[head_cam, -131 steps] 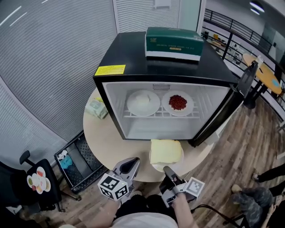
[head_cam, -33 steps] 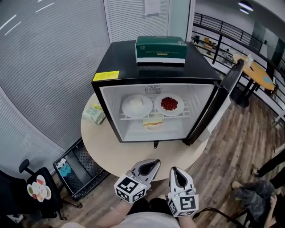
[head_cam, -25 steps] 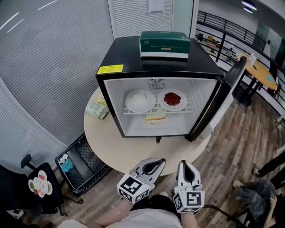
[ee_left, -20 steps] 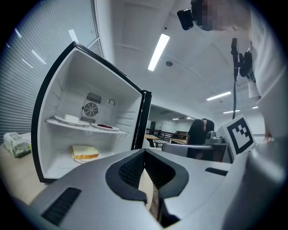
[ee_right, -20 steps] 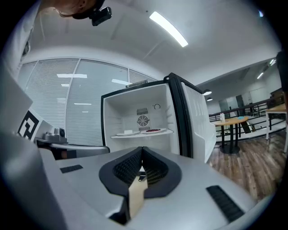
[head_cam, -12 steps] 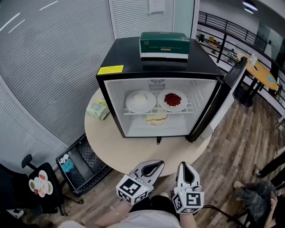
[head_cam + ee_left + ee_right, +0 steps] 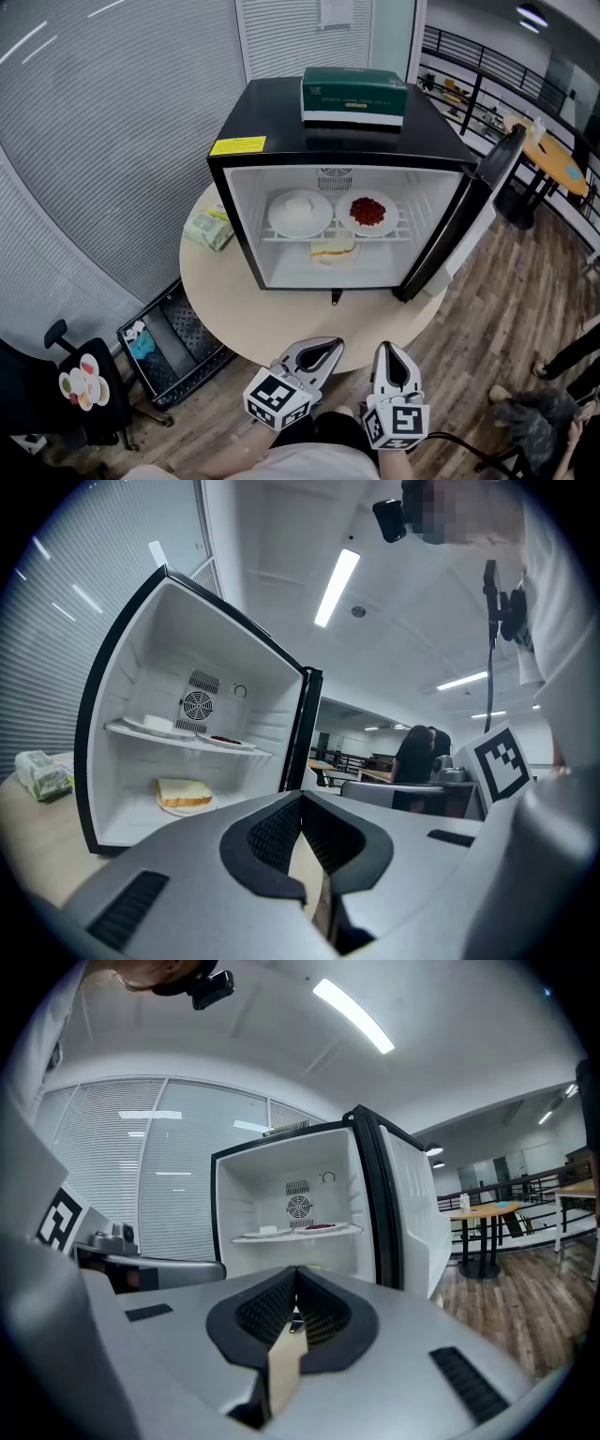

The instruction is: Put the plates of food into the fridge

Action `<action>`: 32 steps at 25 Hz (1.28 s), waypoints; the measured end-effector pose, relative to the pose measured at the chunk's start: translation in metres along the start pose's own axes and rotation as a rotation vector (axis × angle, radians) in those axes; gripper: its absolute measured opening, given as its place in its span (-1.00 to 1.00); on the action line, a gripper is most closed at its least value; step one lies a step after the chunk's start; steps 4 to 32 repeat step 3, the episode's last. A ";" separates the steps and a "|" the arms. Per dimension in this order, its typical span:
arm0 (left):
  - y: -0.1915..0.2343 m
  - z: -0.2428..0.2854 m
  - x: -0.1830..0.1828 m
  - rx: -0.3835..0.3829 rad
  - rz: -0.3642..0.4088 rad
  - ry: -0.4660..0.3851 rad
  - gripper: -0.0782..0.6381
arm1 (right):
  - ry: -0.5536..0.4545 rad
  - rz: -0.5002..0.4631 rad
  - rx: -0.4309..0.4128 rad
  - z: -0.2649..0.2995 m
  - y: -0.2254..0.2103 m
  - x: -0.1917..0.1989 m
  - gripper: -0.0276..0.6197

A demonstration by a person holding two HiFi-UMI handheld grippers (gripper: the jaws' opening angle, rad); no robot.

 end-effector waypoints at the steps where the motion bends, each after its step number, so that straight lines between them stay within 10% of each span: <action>1: 0.001 -0.001 0.000 -0.003 -0.002 -0.001 -0.77 | 0.001 0.000 -0.001 0.000 0.001 0.000 -0.89; 32: 0.003 -0.002 0.000 -0.008 -0.005 -0.002 -0.77 | 0.002 0.000 -0.003 0.001 0.002 0.000 -0.89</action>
Point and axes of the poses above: the fingertips, and each gripper's own axes: z forward along the fingers, y to its left, x out of its underside, the point moved 6 cm from there along -z, backward along the fingers, and after that the axes turned 6 degrees about x, right-handed, at the moved point
